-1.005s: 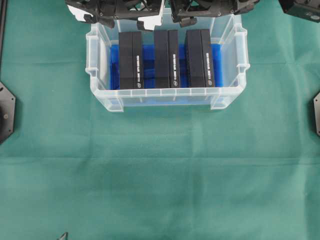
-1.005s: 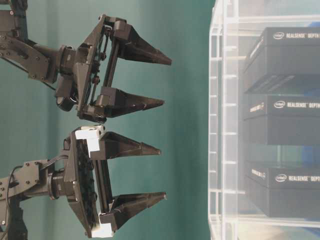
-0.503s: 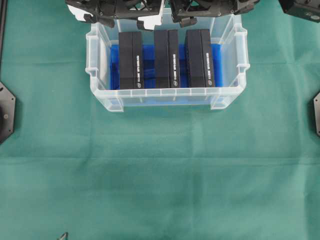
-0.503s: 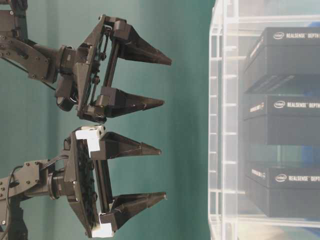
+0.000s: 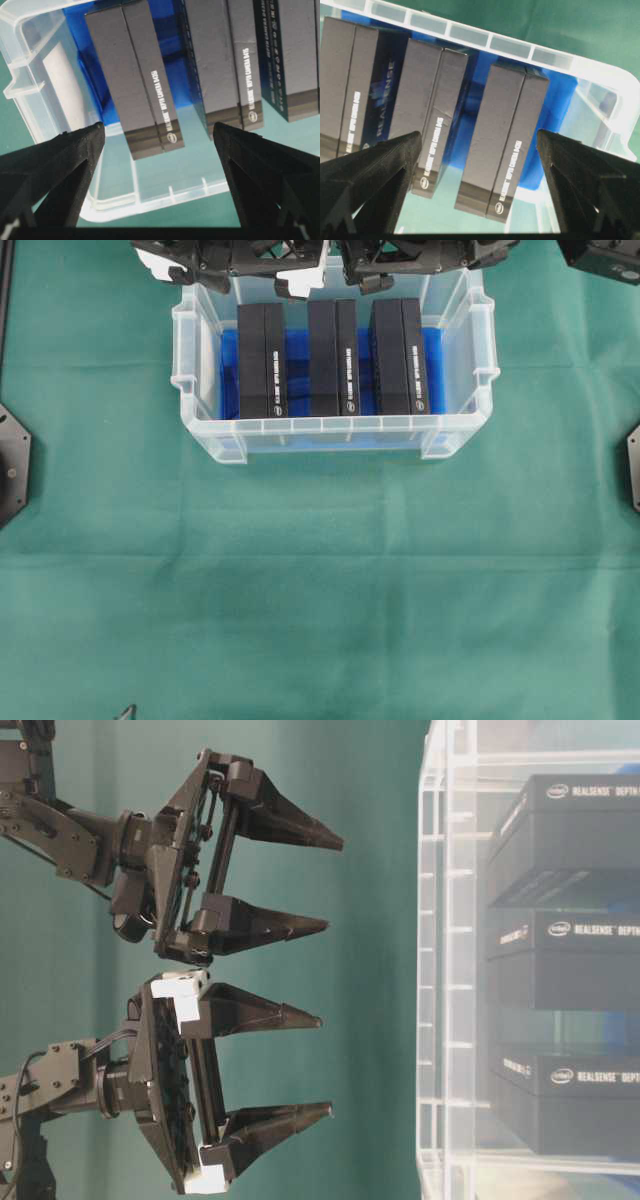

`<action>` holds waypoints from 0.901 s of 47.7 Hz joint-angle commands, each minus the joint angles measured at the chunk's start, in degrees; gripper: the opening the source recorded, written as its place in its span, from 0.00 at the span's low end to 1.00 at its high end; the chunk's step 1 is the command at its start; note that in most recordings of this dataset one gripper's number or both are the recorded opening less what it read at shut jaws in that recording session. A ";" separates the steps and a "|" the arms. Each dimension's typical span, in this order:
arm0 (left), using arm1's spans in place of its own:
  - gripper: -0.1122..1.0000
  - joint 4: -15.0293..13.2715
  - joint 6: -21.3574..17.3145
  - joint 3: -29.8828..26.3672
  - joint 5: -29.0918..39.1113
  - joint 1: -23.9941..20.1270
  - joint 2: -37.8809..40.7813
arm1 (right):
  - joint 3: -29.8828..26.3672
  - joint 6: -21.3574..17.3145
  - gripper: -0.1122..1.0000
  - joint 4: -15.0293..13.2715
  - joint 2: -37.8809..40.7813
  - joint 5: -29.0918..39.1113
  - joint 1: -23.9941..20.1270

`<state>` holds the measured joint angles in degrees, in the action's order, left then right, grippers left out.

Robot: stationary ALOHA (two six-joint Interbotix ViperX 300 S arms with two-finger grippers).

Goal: Take the box out of the case with both arms.
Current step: 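Align left gripper over left box, right gripper over right box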

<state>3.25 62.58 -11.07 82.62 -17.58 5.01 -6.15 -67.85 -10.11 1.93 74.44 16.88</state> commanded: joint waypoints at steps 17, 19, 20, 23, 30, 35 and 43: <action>0.87 0.26 -0.09 -1.41 -0.18 -0.09 -0.79 | -1.23 0.00 0.95 0.09 -0.88 0.00 -0.18; 0.87 0.35 -0.09 -1.41 -0.26 -0.09 -0.79 | -1.23 0.00 0.95 0.09 -0.88 0.09 -0.26; 0.87 0.35 -0.09 -1.49 -0.26 -0.09 -0.79 | -1.23 0.00 0.95 0.09 -0.88 0.00 -0.26; 0.87 0.26 -0.09 -1.41 -0.18 -0.18 -0.79 | -1.14 0.00 0.95 0.00 -0.88 0.09 -0.35; 0.87 0.35 0.00 -1.41 -0.26 -0.09 -0.79 | -0.88 0.00 0.95 0.09 -0.88 0.00 -0.35; 0.87 1.23 0.00 -1.14 -0.26 -0.09 -0.88 | -0.62 -0.09 0.95 0.09 -0.88 0.00 -0.35; 0.87 1.41 0.18 0.00 -1.23 -0.09 -0.88 | 0.44 -0.26 0.95 0.09 -0.88 -0.18 -0.44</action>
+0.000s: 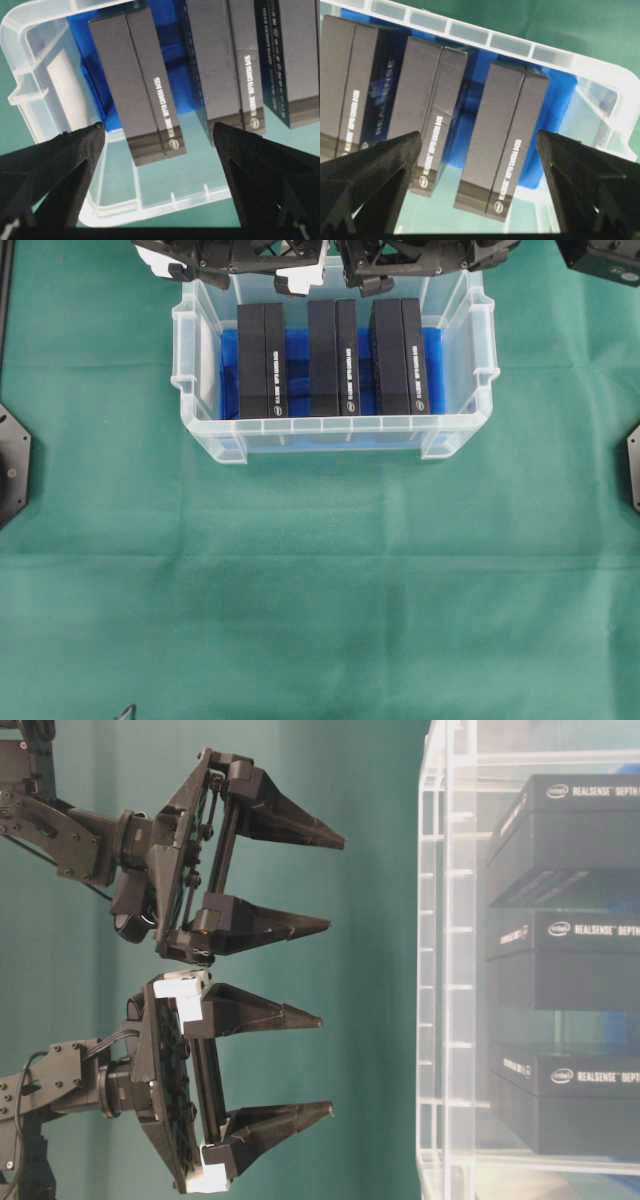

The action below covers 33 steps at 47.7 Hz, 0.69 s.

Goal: Take the box out of the case with both arms.
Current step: 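Align left gripper over left box, right gripper over right box, then lower both grippers into the bin around the two outer boxes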

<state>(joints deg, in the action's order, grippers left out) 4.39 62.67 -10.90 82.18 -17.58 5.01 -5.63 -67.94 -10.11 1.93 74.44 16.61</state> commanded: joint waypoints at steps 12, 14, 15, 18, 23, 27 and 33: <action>0.87 0.44 0.44 2.72 -4.22 -0.09 -0.88 | 3.52 -0.79 0.95 0.18 -0.88 -1.32 -0.53; 0.87 0.44 0.44 3.43 -4.75 -0.09 -0.88 | 4.13 -0.88 0.95 0.26 -0.88 -1.85 -0.53; 0.87 0.44 0.44 3.78 -4.92 -0.09 -0.88 | 4.48 -0.88 0.95 0.35 -0.88 -2.11 -0.62; 0.87 0.44 0.53 5.01 -5.98 -0.09 -0.97 | 5.45 -1.14 0.95 0.62 -0.88 -3.08 -0.53; 0.87 0.44 0.79 7.47 -8.00 -0.09 -1.05 | 7.21 -1.67 0.95 0.97 -0.88 -4.66 -0.70; 0.87 0.44 1.05 9.76 -10.28 0.00 -1.05 | 8.35 -1.76 0.95 0.97 -0.88 -5.62 -0.79; 0.87 0.44 1.23 12.30 -12.57 0.18 -0.97 | 10.20 -1.76 0.95 0.97 -0.62 -7.65 -0.79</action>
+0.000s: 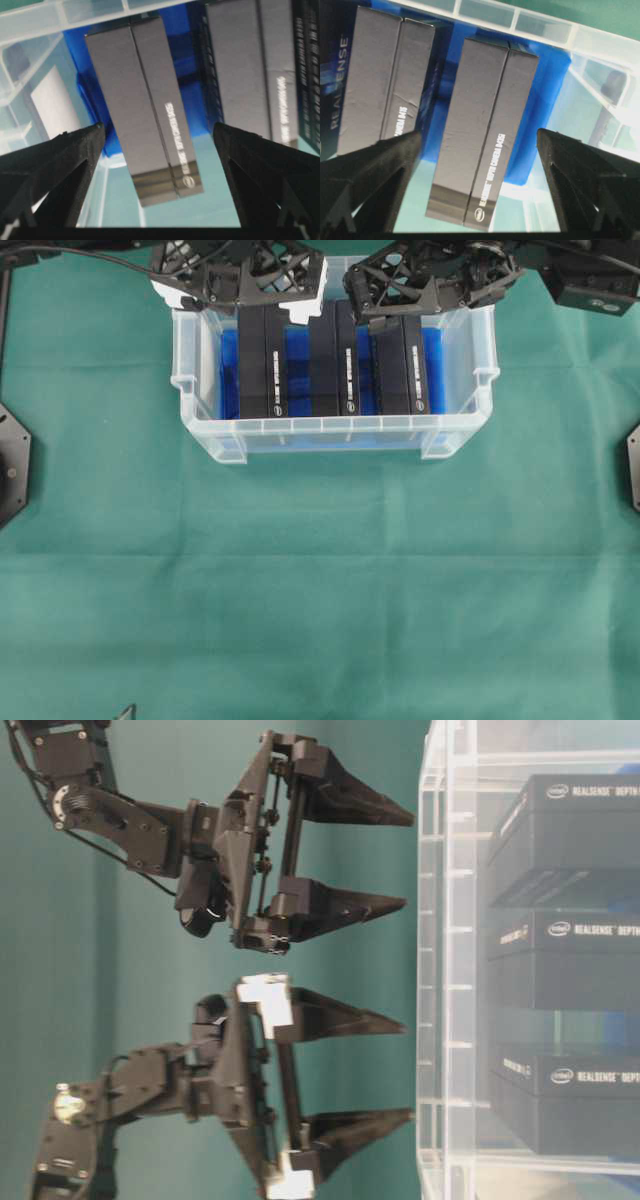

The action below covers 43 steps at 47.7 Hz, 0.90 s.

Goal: Take the box out of the case with both arms.
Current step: 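Lower both grippers into the bin around the two outer boxes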

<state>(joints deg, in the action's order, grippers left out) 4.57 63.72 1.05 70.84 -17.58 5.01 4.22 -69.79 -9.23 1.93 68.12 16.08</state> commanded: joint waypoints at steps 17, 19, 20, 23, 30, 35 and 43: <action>0.87 0.26 0.18 3.25 -4.22 0.18 0.70 | 4.04 -0.09 0.95 0.09 1.32 -6.24 -0.44; 0.87 0.26 0.18 3.25 -4.31 0.26 1.05 | 4.22 -0.09 0.95 0.09 1.58 -6.77 -0.44; 0.87 0.26 0.18 3.25 -4.31 0.18 1.23 | 4.39 -0.09 0.95 0.00 1.67 -6.94 -0.44; 0.87 0.26 0.18 3.34 -4.31 0.26 1.67 | 5.01 -0.09 0.95 0.09 2.11 -7.29 -0.53; 0.87 0.26 0.18 4.04 -4.31 0.26 2.55 | 5.80 -0.09 0.95 0.09 2.29 -8.00 -0.53; 0.87 0.26 0.18 4.92 -4.31 0.26 2.64 | 6.33 -0.09 0.95 0.09 2.29 -8.96 -0.53; 0.87 0.26 0.18 6.24 -4.39 0.26 2.55 | 6.77 -0.09 0.95 0.09 2.72 -9.58 -0.62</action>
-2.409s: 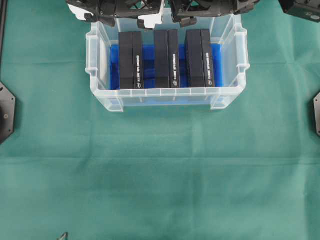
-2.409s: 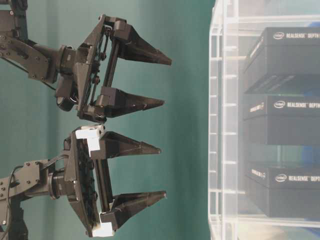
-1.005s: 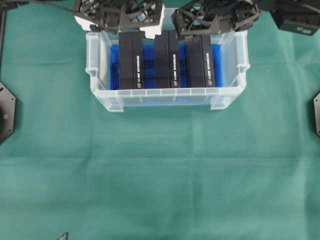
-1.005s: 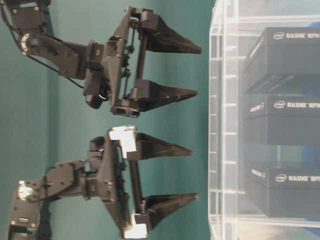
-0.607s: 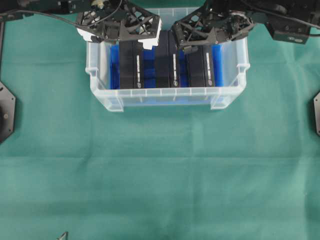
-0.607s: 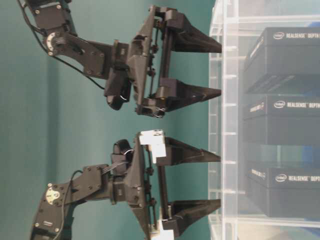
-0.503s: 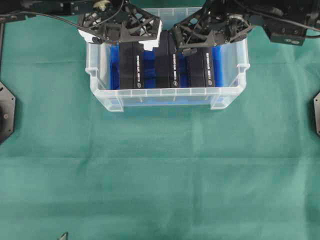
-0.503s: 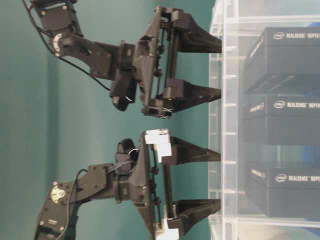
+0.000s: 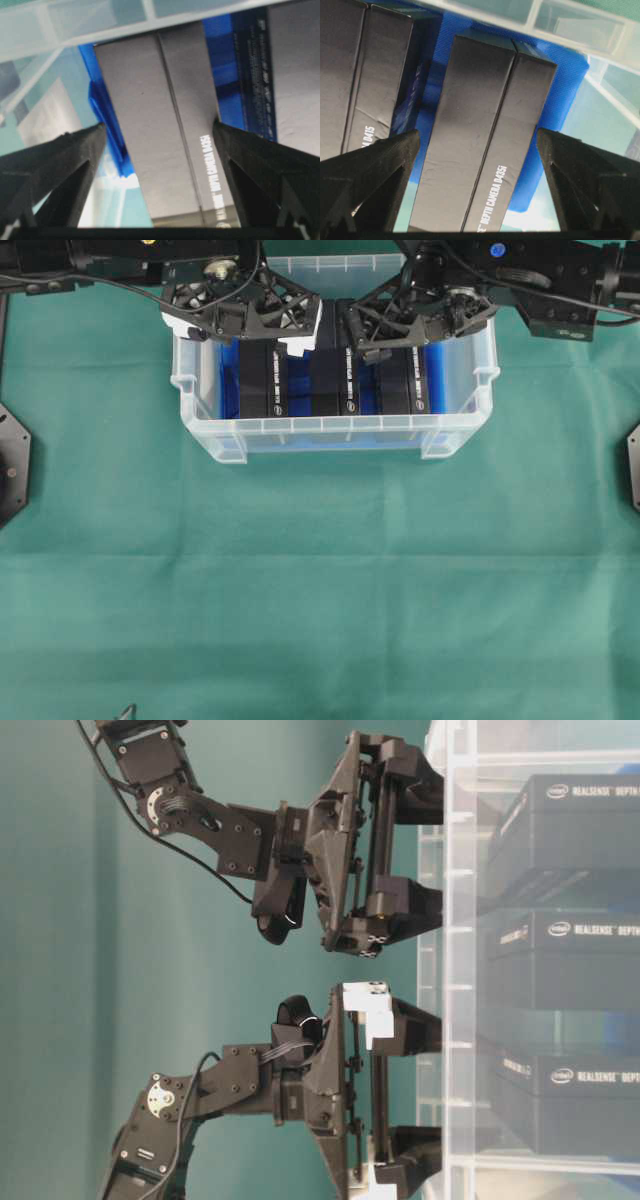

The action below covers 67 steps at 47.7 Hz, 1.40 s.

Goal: Take the box out of the case with both arms.
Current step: 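Lower both grippers into the bin around the two outer boxes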

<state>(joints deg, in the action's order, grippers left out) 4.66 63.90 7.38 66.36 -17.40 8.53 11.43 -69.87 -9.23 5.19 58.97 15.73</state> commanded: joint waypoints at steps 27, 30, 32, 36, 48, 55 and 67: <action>0.87 -0.09 1.93 1.93 -3.08 0.44 -0.35 | 2.55 -1.76 0.95 0.09 0.00 -1.85 -1.41; 0.87 -0.09 2.02 2.11 -3.08 0.44 -0.35 | 2.72 -1.85 0.95 0.09 0.00 -2.11 -1.41; 0.87 -0.18 2.02 2.11 -3.08 0.53 -0.35 | 2.81 -1.93 0.95 0.09 0.00 -2.20 -1.49; 0.87 -0.18 2.02 2.20 -3.08 0.53 -0.35 | 2.81 -1.93 0.95 0.09 0.00 -2.20 -1.49; 0.87 -0.62 1.93 2.11 -2.64 0.70 -0.35 | 2.72 -1.93 0.95 0.09 -0.09 -2.20 -1.49; 0.87 -0.79 1.76 1.93 -2.02 0.88 -0.26 | 2.72 -2.02 0.95 0.09 0.00 -2.20 -1.49; 0.78 -0.79 1.58 1.49 0.53 1.67 0.00 | 2.81 -3.16 0.89 0.09 0.00 -1.93 -1.41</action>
<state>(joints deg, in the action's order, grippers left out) 3.78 65.83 8.70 65.65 -15.91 8.96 14.06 -72.33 -9.32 5.80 56.69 14.06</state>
